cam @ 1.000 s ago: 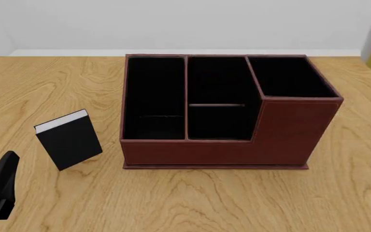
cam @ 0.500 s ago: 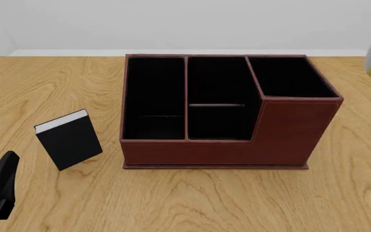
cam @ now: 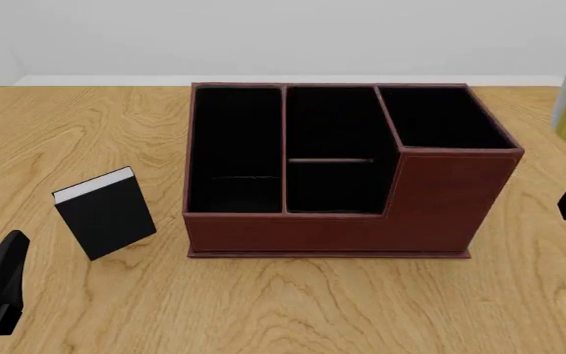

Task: Pick up the yellow and white mug and place it to the right of the caddy.

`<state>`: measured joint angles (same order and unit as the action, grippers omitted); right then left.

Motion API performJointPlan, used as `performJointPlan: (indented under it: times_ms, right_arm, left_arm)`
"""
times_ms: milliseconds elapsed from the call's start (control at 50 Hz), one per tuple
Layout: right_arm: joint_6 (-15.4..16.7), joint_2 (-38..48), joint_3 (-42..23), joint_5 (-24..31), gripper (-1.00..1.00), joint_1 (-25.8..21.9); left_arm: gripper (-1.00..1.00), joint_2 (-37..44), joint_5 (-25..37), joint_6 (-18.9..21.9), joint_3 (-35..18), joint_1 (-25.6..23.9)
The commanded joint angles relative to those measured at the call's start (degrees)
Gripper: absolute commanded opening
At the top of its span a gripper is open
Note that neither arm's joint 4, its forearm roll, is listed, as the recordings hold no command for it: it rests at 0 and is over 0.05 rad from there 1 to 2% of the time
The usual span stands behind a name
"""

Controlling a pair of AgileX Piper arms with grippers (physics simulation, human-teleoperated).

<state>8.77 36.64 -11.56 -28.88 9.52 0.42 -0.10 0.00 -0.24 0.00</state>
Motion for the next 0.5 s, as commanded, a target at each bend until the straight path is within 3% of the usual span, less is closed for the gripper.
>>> performJointPlan:
  times_ms: [20, 460, 500]
  right_arm:
    - [-1.25, 3.74, 1.7, -4.54, -1.0, 1.08]
    - [-3.54, 13.8, 5.0, -15.62, -1.0, 2.23]
    - [-5.38, 14.75, 4.83, -15.86, -1.0, 2.27]
  left_arm:
    - [1.0, 0.0, 0.0, 0.0, 0.0, 0.0]
    - [1.0, 0.0, 0.0, 0.0, 0.0, 0.0]
    - [1.0, 0.0, 0.0, 0.0, 0.0, 0.0]
